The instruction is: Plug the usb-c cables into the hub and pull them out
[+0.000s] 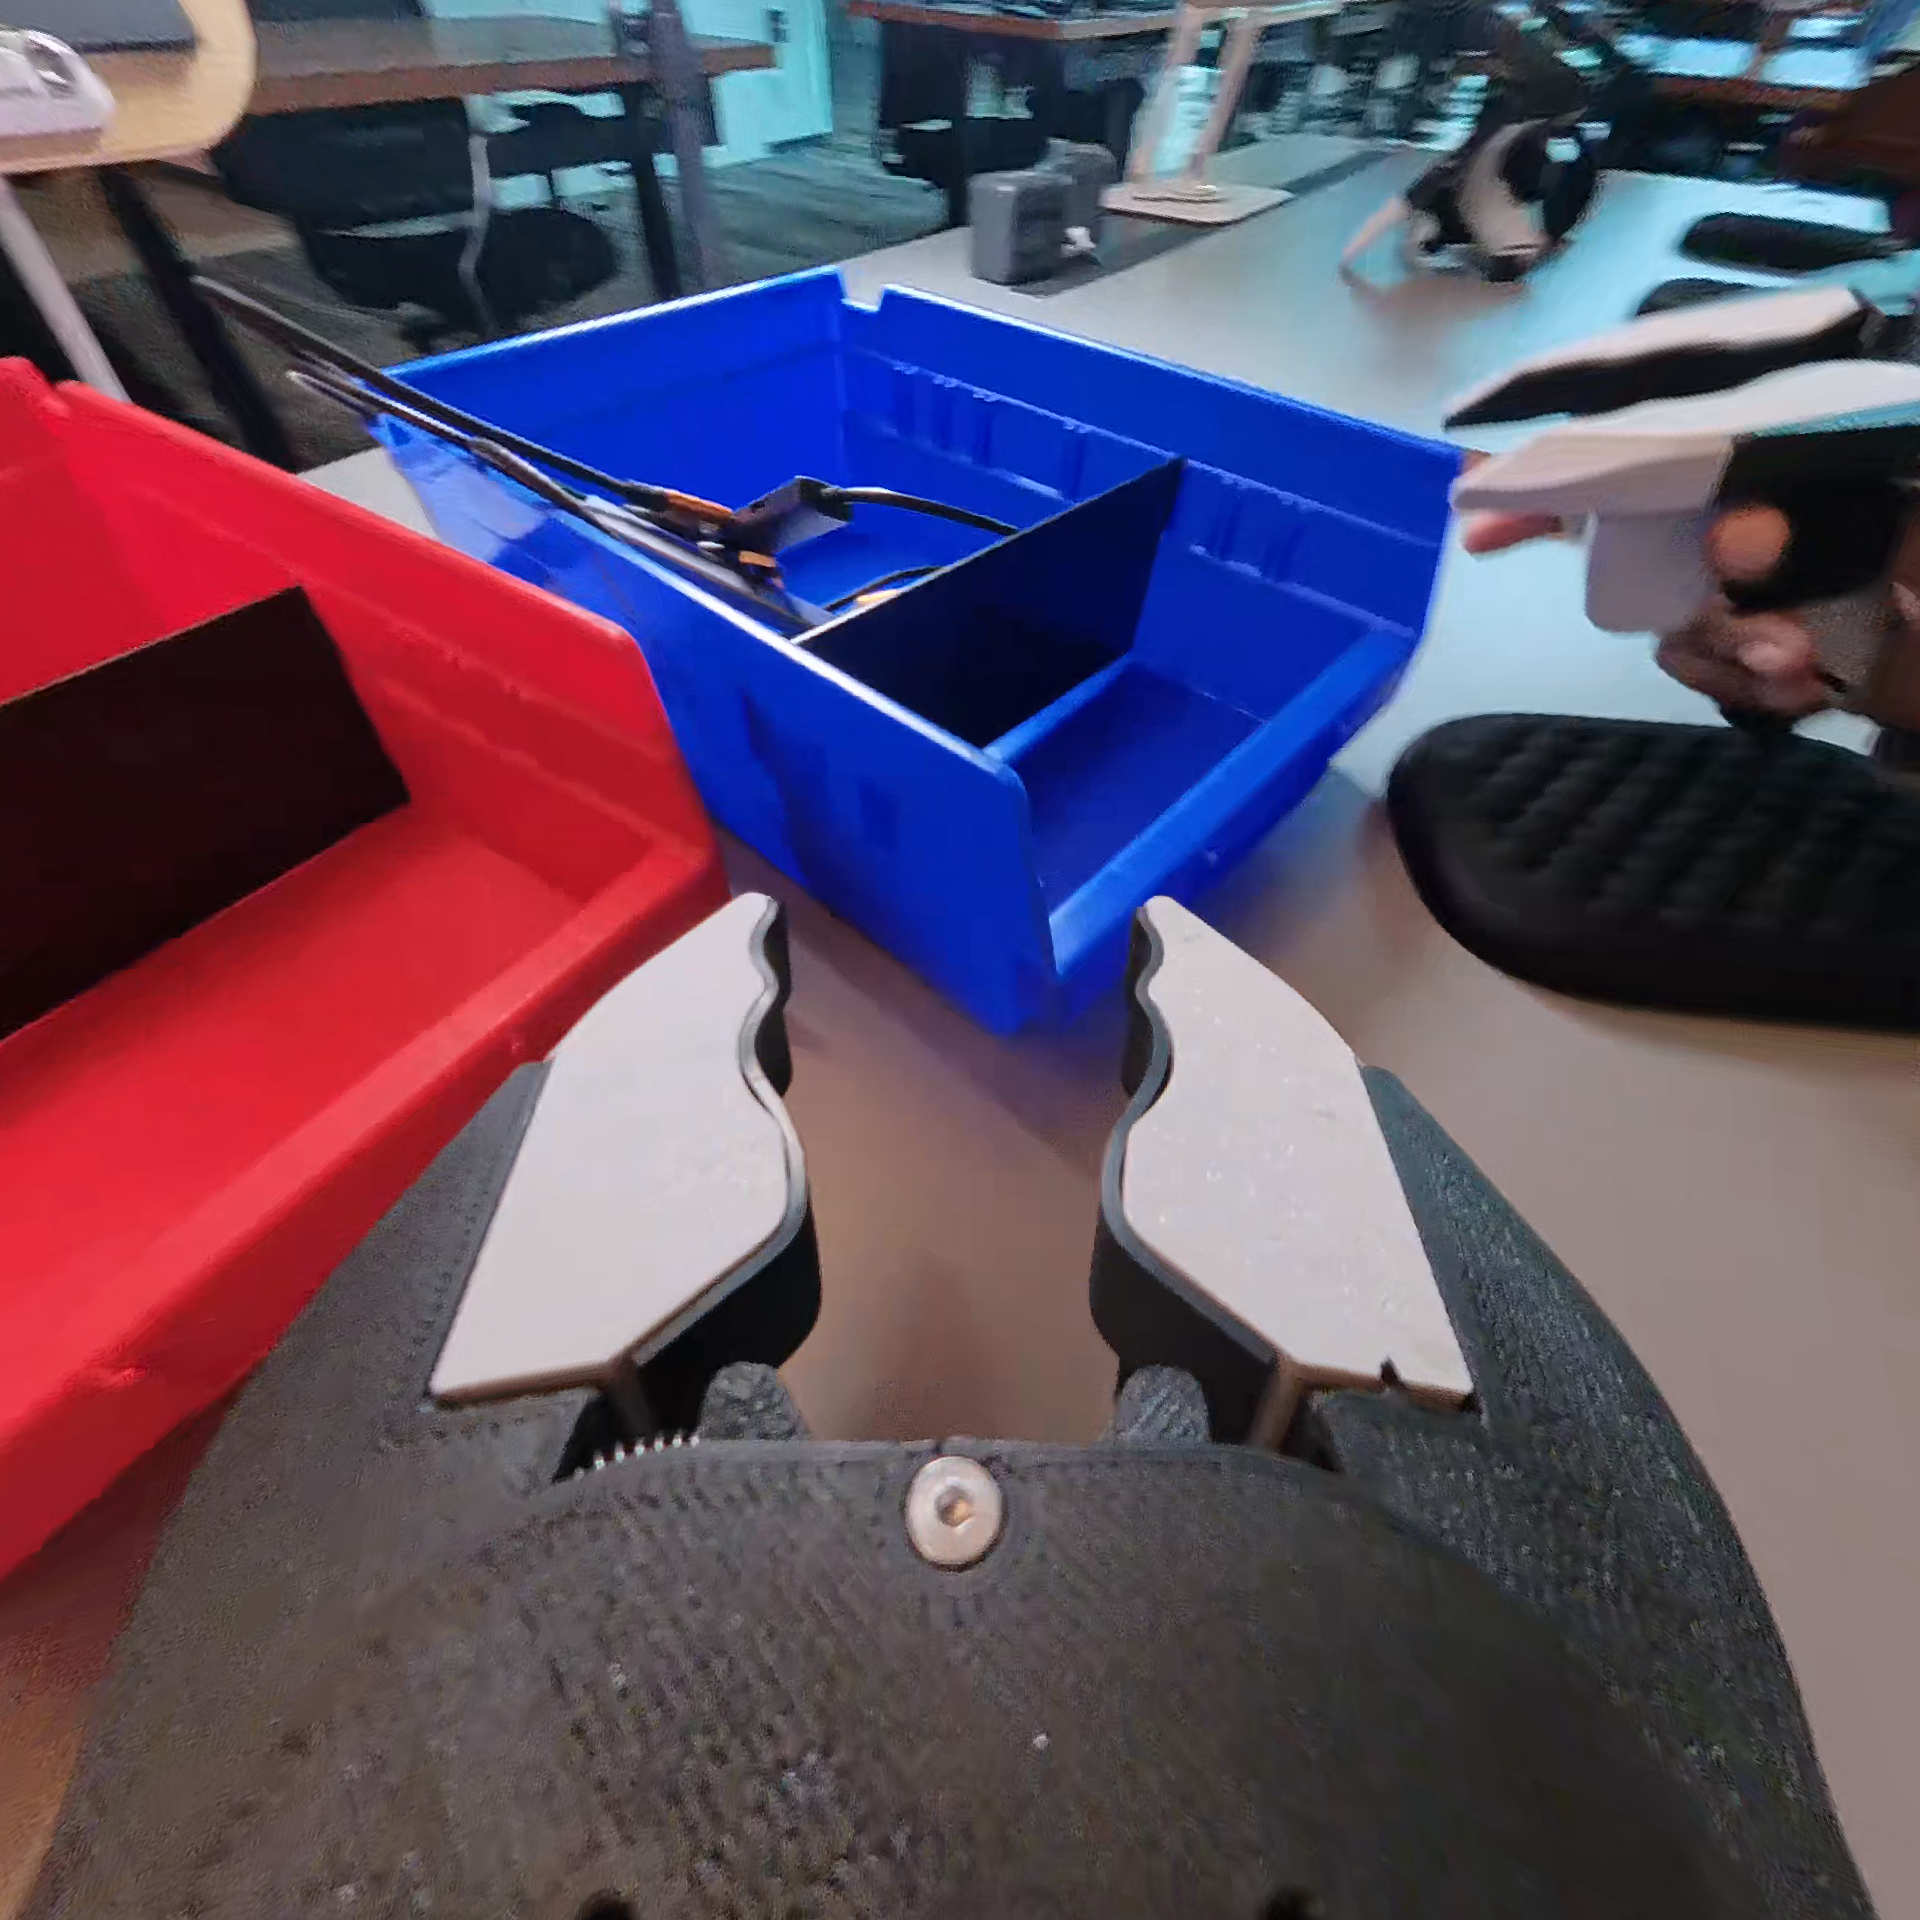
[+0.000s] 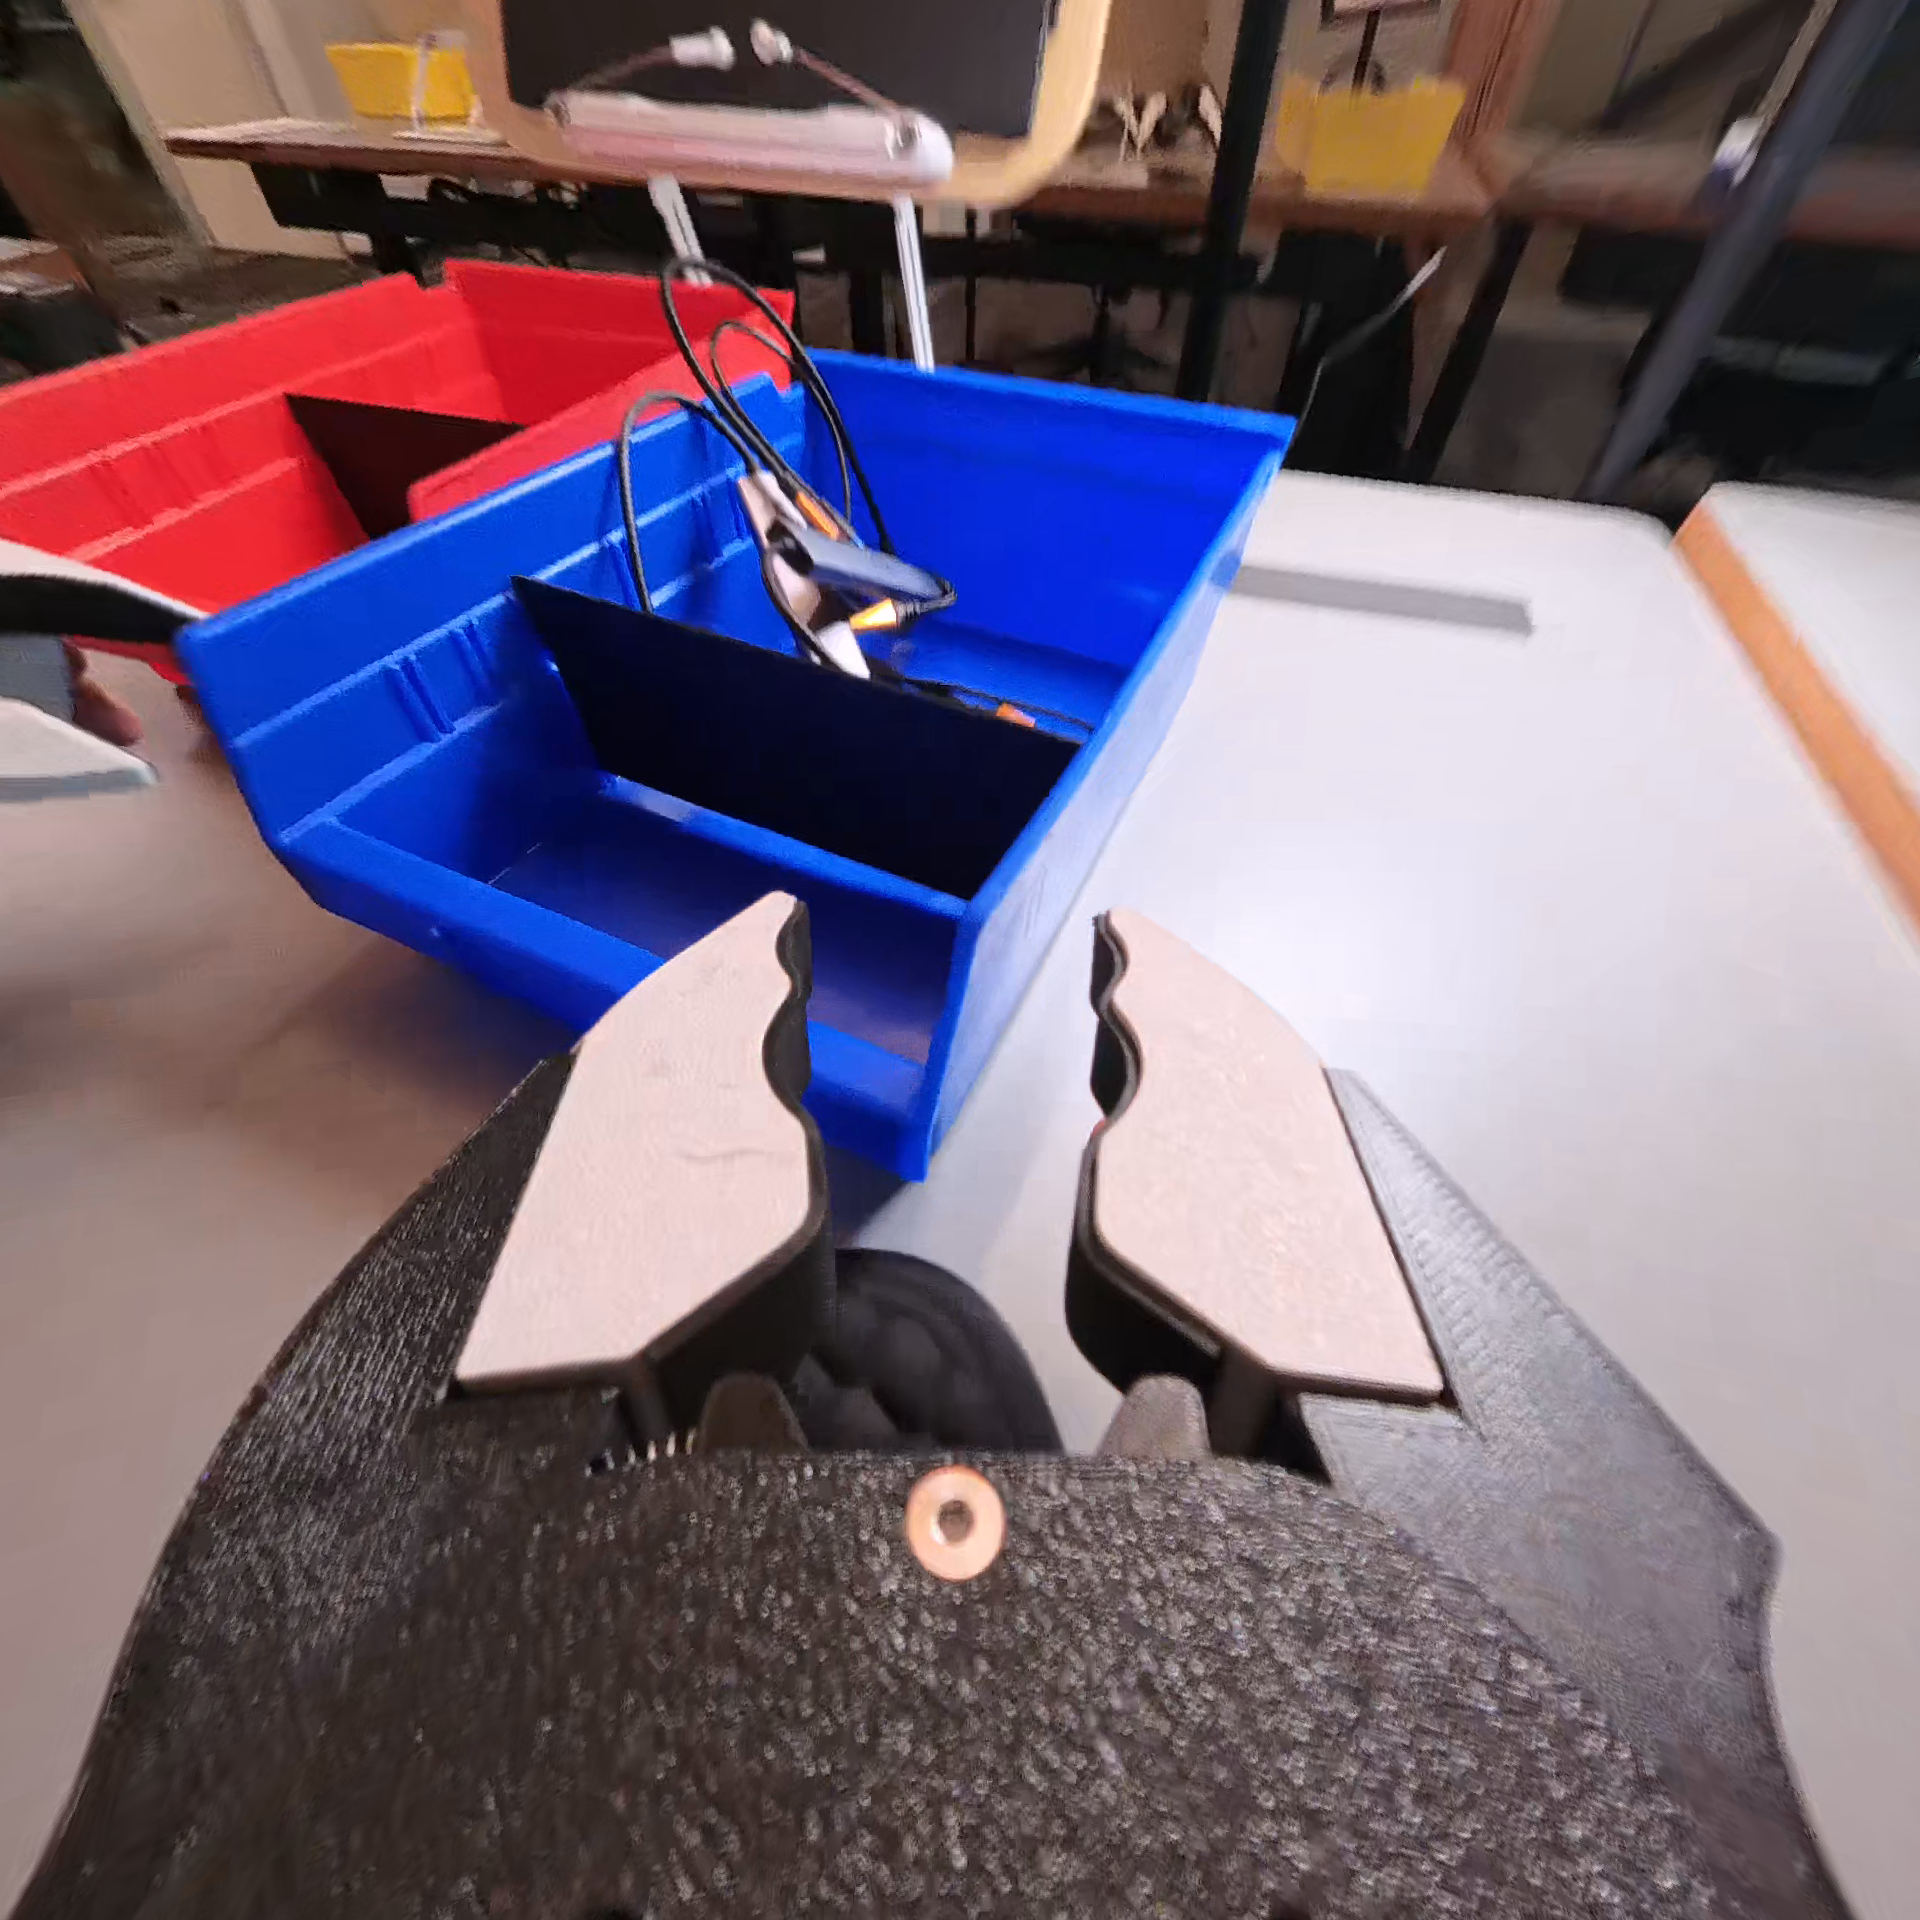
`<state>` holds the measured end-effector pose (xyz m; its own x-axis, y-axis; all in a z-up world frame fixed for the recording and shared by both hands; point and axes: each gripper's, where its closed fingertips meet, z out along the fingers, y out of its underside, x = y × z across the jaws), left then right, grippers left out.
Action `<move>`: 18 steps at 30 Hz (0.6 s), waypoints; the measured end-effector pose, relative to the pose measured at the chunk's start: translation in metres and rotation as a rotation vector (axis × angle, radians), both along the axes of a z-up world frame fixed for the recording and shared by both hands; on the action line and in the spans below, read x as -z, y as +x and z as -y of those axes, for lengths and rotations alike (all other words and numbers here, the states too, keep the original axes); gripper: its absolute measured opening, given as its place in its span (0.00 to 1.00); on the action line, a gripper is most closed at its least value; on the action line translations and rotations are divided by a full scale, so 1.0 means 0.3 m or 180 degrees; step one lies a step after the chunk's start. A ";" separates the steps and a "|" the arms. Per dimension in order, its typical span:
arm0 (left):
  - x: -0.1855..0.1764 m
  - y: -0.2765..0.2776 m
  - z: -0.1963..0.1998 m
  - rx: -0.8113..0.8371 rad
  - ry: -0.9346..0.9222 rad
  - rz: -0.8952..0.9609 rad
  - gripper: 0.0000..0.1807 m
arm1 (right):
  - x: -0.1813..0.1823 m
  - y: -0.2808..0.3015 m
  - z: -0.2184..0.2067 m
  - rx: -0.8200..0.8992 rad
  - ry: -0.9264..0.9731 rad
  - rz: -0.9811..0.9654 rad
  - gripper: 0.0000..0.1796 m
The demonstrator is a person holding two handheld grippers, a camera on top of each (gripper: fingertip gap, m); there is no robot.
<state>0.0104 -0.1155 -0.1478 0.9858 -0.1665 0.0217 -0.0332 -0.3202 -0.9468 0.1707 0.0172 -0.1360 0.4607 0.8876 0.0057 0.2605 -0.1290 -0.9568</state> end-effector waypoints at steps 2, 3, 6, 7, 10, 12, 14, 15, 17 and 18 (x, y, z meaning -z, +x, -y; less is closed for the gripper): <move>0.028 0.005 -0.059 -0.0245 -0.0055 -0.0024 0.35 | 0.052 -0.044 -0.009 -0.0036 -0.0274 0.0058 0.28; 0.042 0.008 -0.088 -0.0333 -0.0090 0.0022 0.36 | 0.069 -0.067 -0.012 -0.0082 -0.0420 0.0062 0.26; 0.062 0.002 -0.157 -0.0548 -0.0080 0.0156 0.34 | 0.084 -0.098 -0.046 -0.0052 -0.0692 -0.0007 0.20; 0.063 -0.003 -0.172 -0.0610 -0.0051 0.0153 0.31 | 0.093 -0.098 -0.060 -0.0013 -0.0707 0.0042 0.17; 0.053 0.002 -0.202 -0.0761 0.0027 0.0297 0.27 | 0.104 -0.098 -0.085 0.0121 -0.0626 0.0116 0.12; 0.050 -0.003 -0.212 -0.0851 0.0080 0.0337 0.27 | 0.103 -0.095 -0.091 0.0197 -0.0555 0.0148 0.11; 0.043 -0.011 -0.214 -0.0939 0.0148 0.0462 0.24 | 0.101 -0.089 -0.095 0.0280 -0.0461 0.0176 0.10; 0.037 -0.018 -0.211 -0.0986 0.0177 0.0505 0.21 | 0.098 -0.084 -0.098 0.0349 -0.0374 0.0199 0.08; 0.029 -0.025 -0.205 -0.1040 0.0194 0.0429 0.13 | 0.087 -0.073 -0.099 0.0453 -0.0207 0.0226 0.07; 0.032 -0.021 -0.203 -0.1039 0.0171 0.0364 0.13 | 0.078 -0.066 -0.097 0.0483 -0.0135 0.0218 0.07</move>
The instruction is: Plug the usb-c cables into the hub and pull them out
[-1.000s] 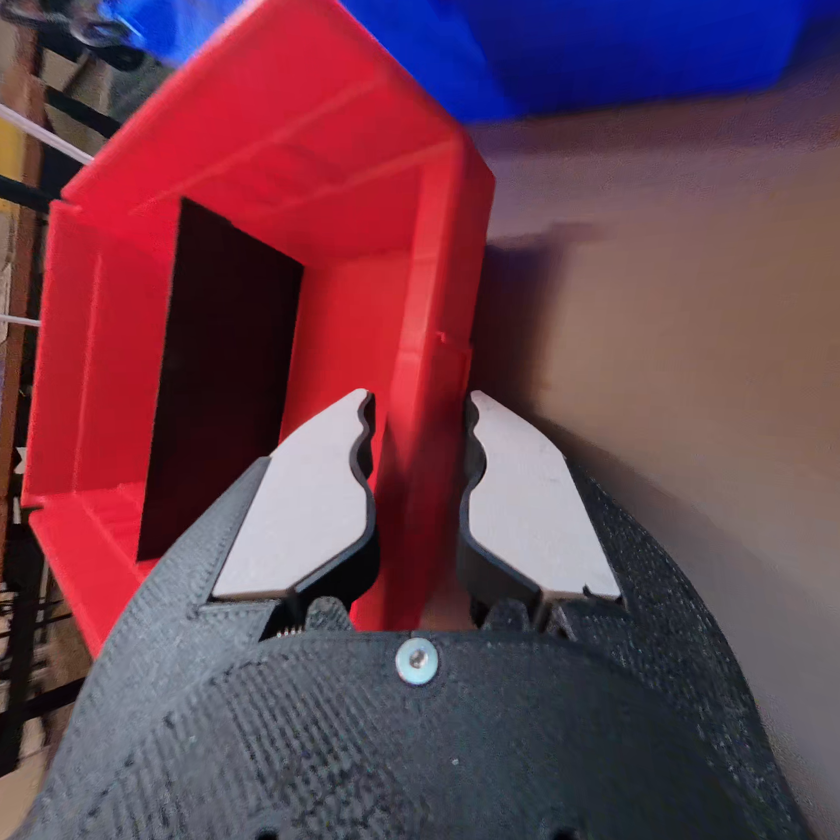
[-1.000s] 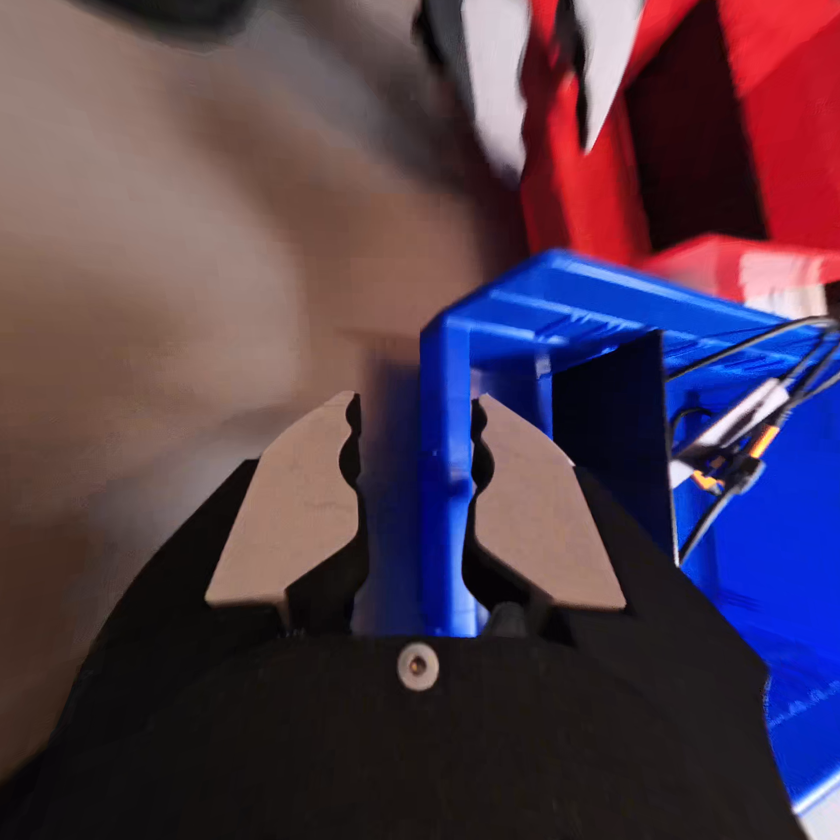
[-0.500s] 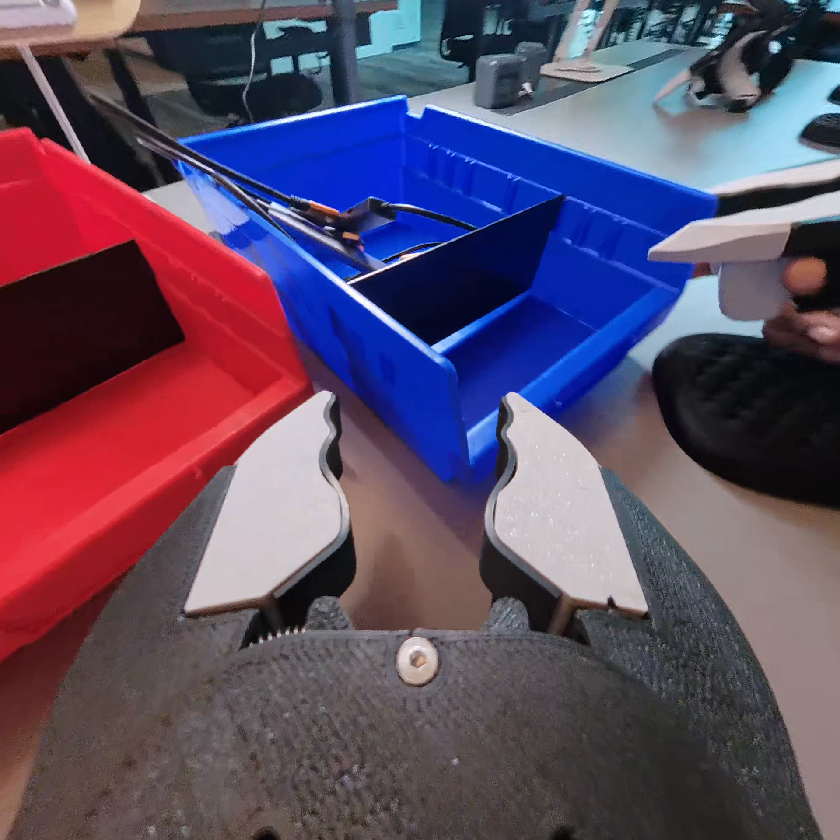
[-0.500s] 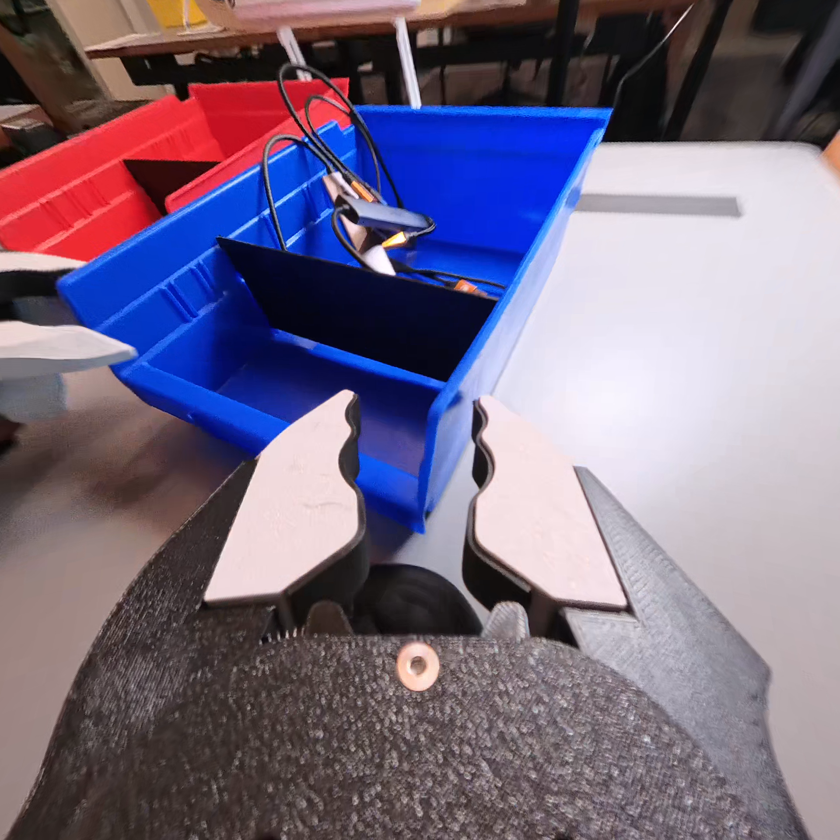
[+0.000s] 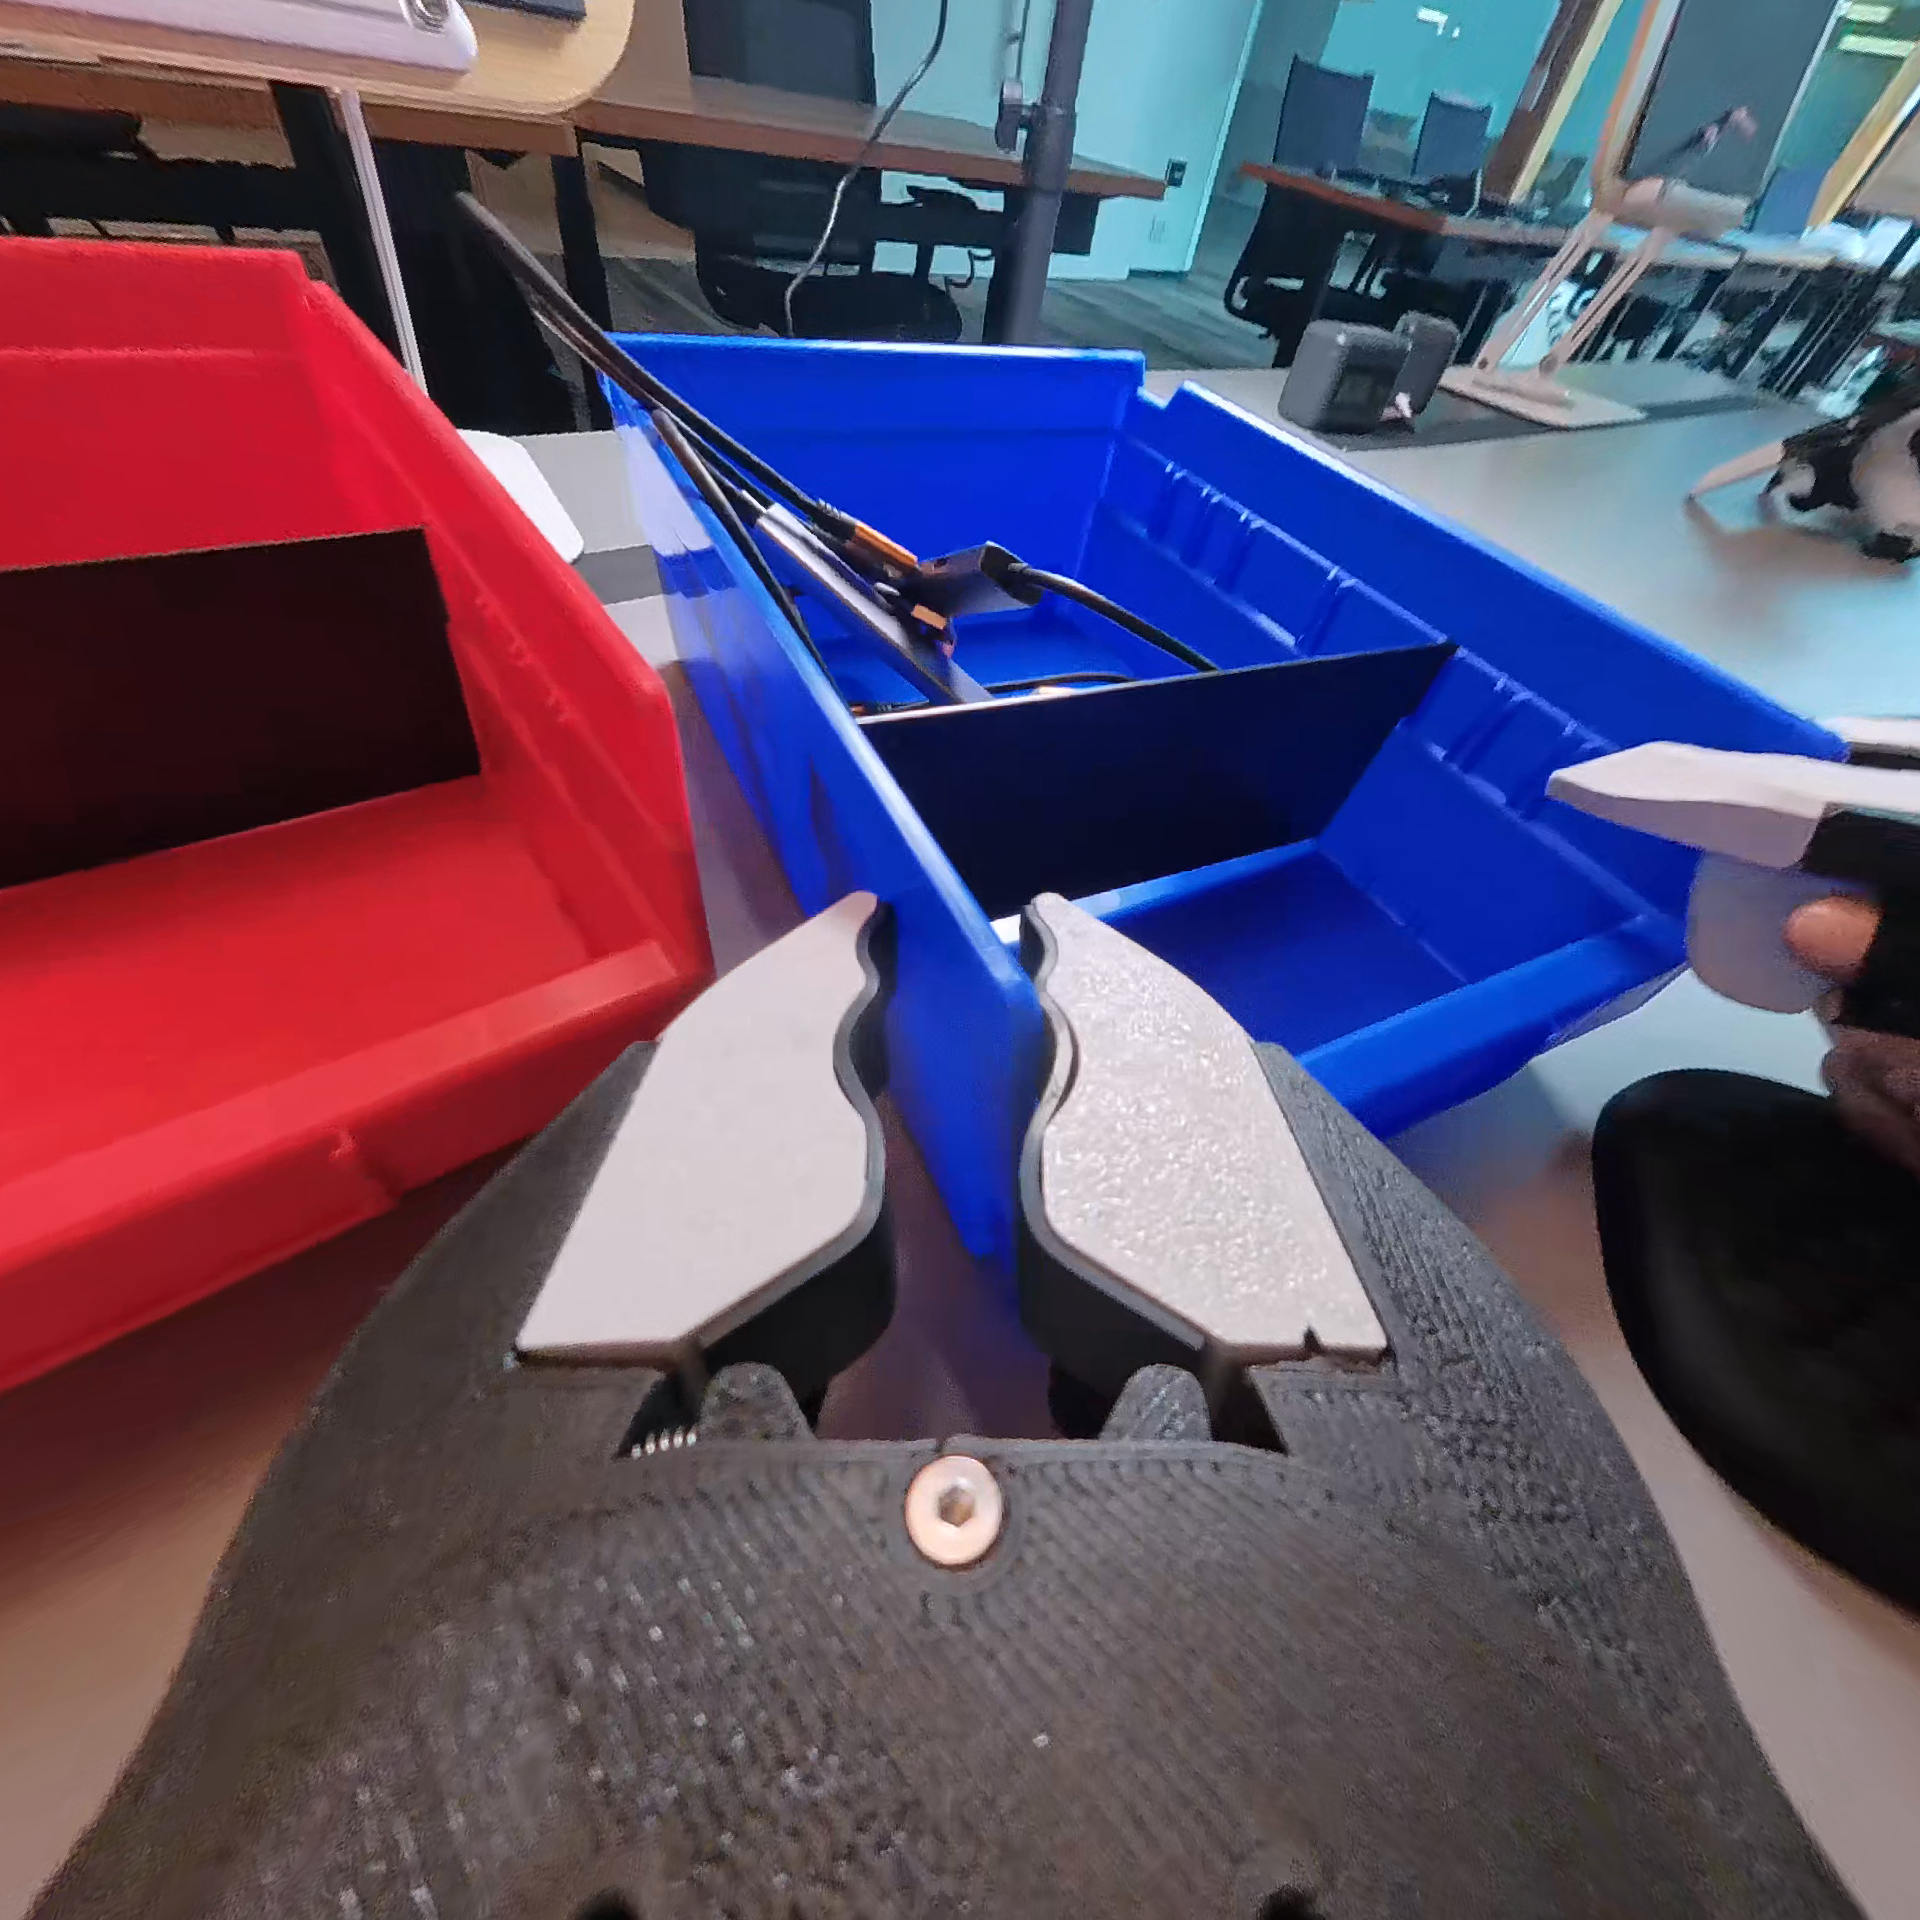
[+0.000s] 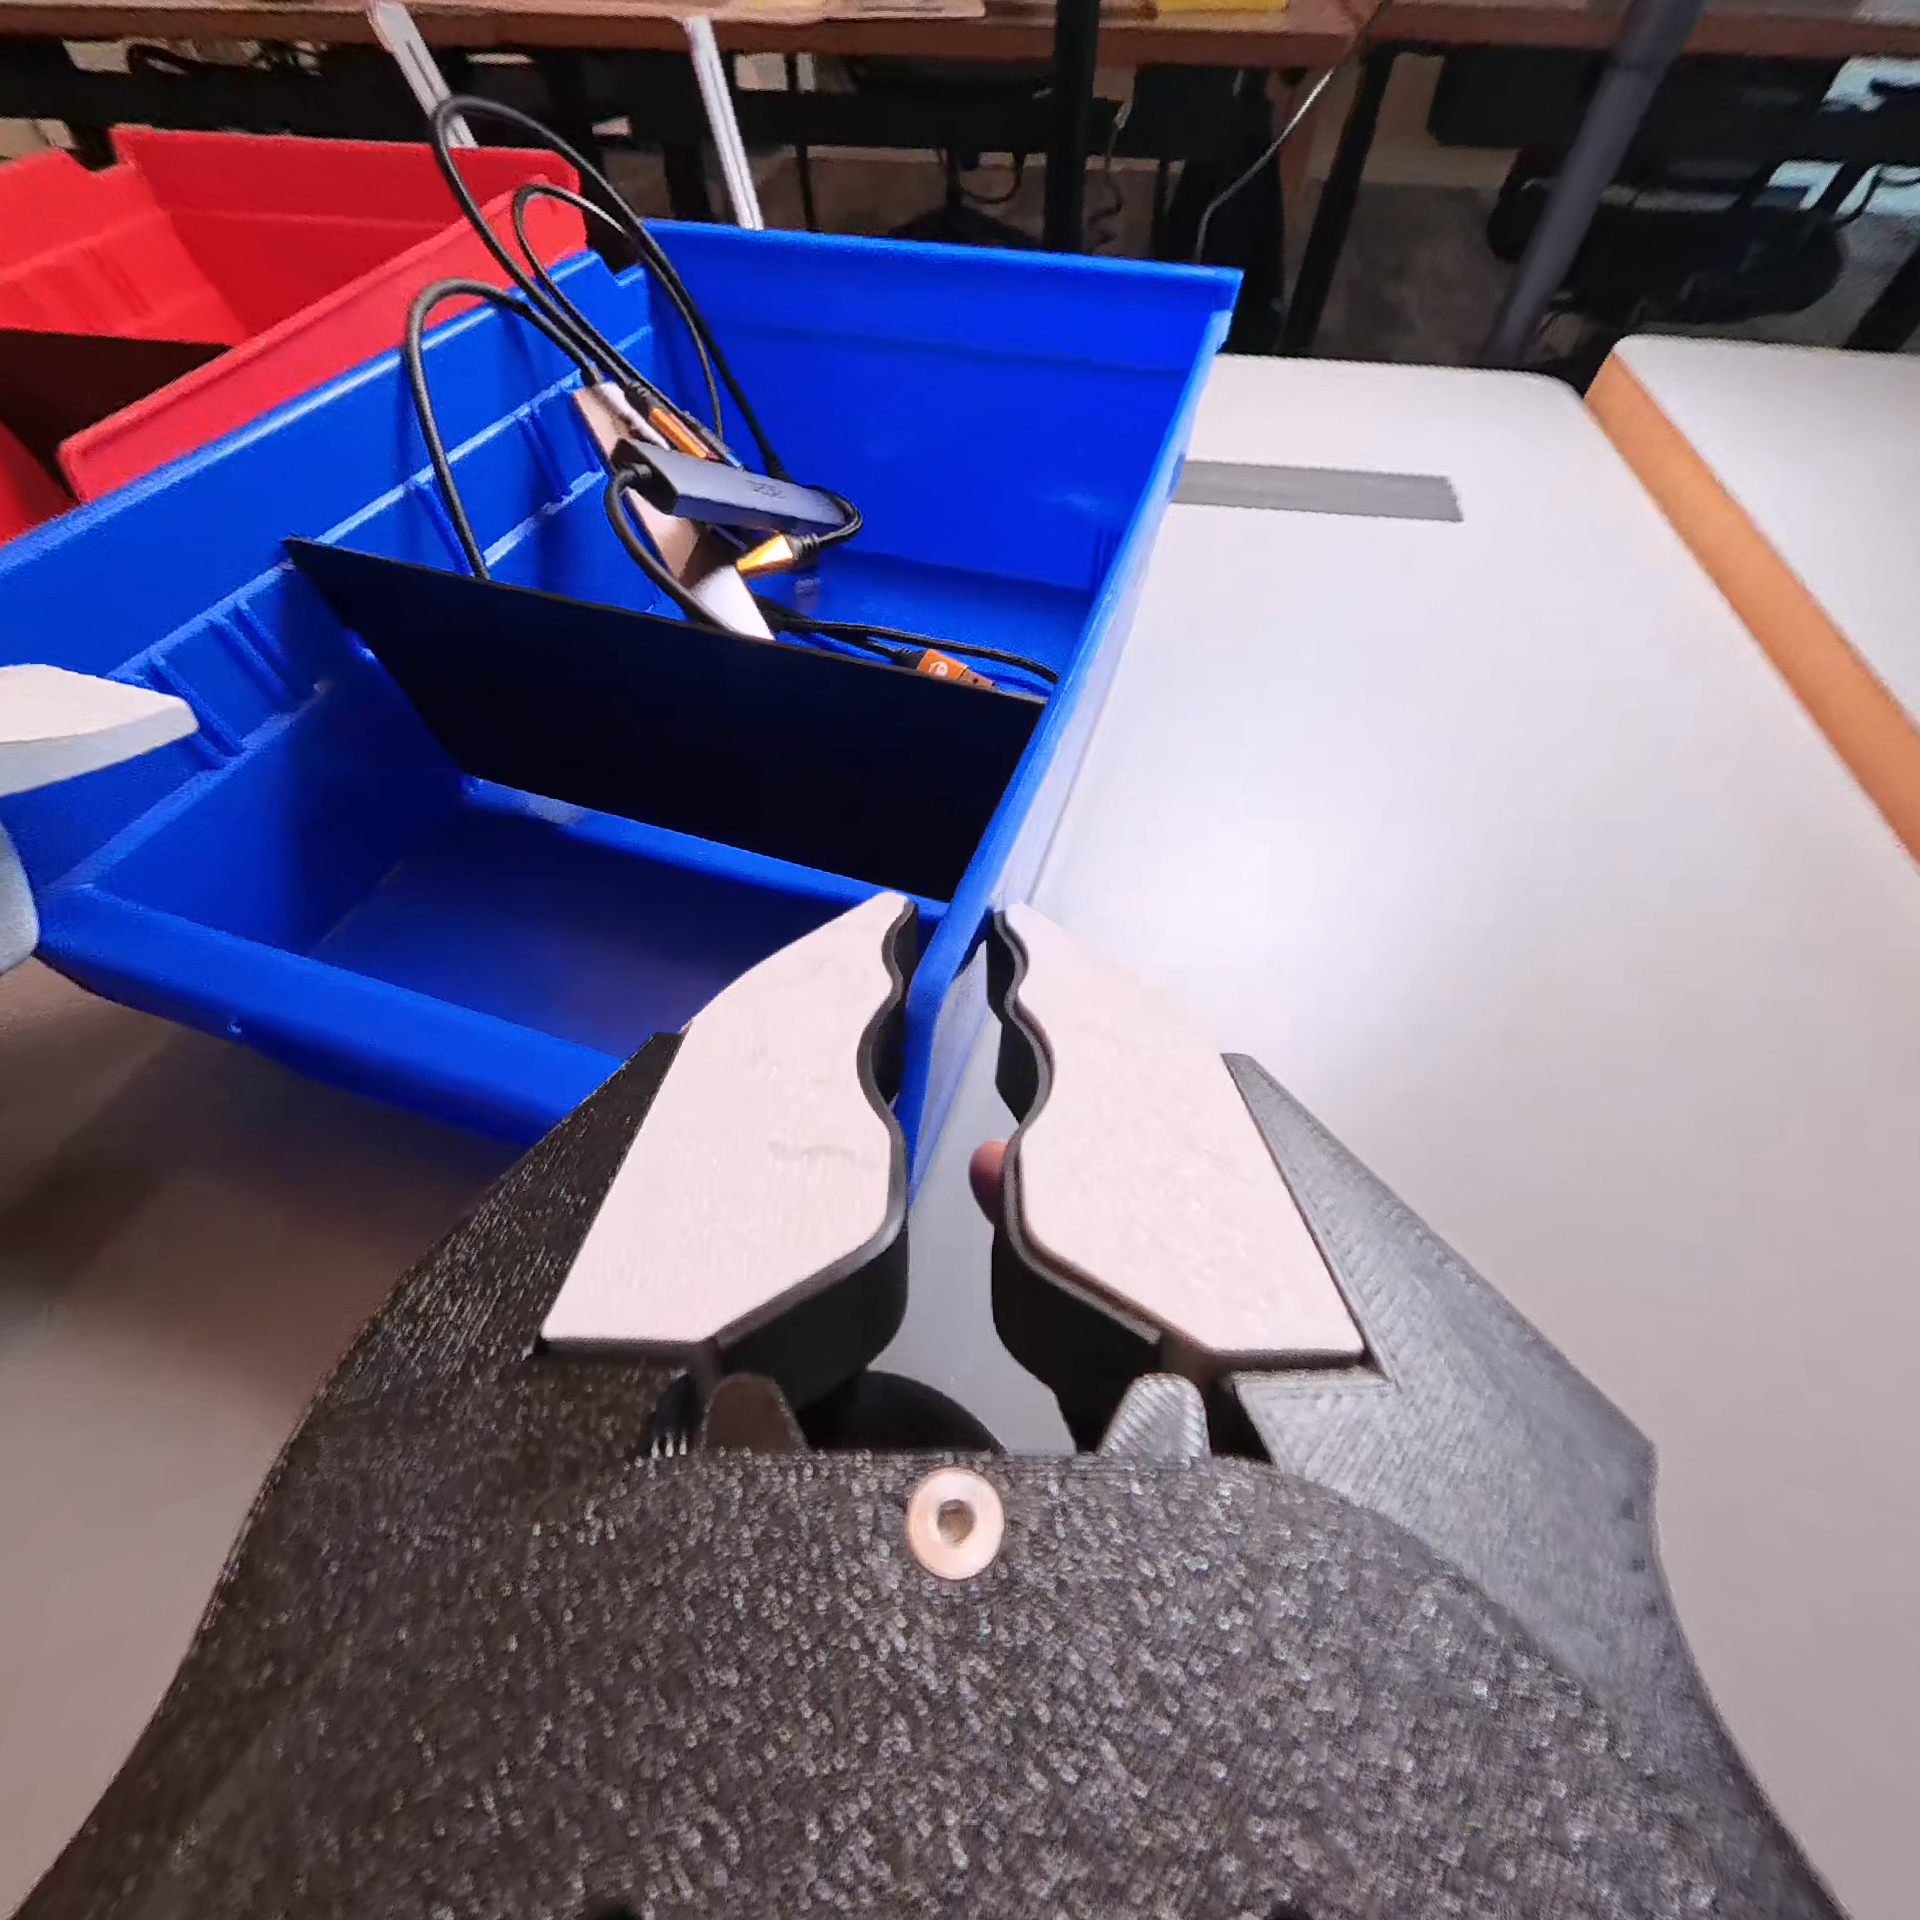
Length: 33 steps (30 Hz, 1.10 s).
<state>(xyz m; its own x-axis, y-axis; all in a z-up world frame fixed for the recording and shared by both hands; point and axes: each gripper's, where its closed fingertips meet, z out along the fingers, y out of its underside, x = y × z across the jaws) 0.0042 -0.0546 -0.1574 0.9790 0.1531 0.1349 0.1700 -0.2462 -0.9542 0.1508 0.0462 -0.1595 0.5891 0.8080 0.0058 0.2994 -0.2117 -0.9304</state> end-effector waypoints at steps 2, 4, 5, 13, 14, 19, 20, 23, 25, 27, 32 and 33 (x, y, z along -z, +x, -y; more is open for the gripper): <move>-0.008 0.012 0.005 0.0032 0.0015 -0.0052 0.12 | -0.028 0.017 0.010 -0.0001 0.0109 -0.0062 0.07; -0.047 0.024 0.013 0.0046 0.0114 -0.0122 0.12 | -0.066 0.035 0.026 0.0036 0.0235 -0.0136 0.07; -0.075 0.030 0.019 0.0055 0.0172 -0.0181 0.12 | -0.092 0.044 0.036 0.0062 0.0292 -0.0193 0.07; -0.397 -0.047 0.211 -0.0188 0.0663 -0.0493 0.12 | -0.433 -0.067 0.206 -0.0343 0.0752 -0.0569 0.08; -0.430 -0.082 0.256 -0.0301 0.0723 -0.0512 0.11 | -0.467 -0.112 0.240 -0.0446 0.0799 -0.0620 0.09; -0.537 -0.307 0.540 -0.1016 0.0974 -0.0563 0.10 | -0.553 -0.410 0.450 -0.1040 0.0853 -0.0792 0.09; -0.547 -0.356 0.605 -0.1170 0.0991 -0.0582 0.10 | -0.553 -0.476 0.500 -0.1168 0.0833 -0.0801 0.09; -0.549 -0.501 0.803 -0.1631 0.0968 -0.0639 0.09 | -0.522 -0.673 0.656 -0.1518 0.0732 -0.0802 0.09; -0.527 -0.595 0.924 -0.1911 0.0910 -0.0647 0.08 | -0.481 -0.794 0.757 -0.1714 0.0644 -0.0776 0.09; -0.480 -0.687 1.026 -0.2149 0.0781 -0.0613 0.07 | -0.425 -0.901 0.846 -0.1867 0.0557 -0.0726 0.09; -0.288 -0.860 1.180 -0.2465 0.0434 -0.0418 0.06 | -0.208 -1.100 0.978 -0.2107 0.0211 -0.0436 0.09; -0.242 -0.884 1.193 -0.2481 0.0389 -0.0351 0.06 | -0.160 -1.126 0.989 -0.2138 0.0150 -0.0360 0.09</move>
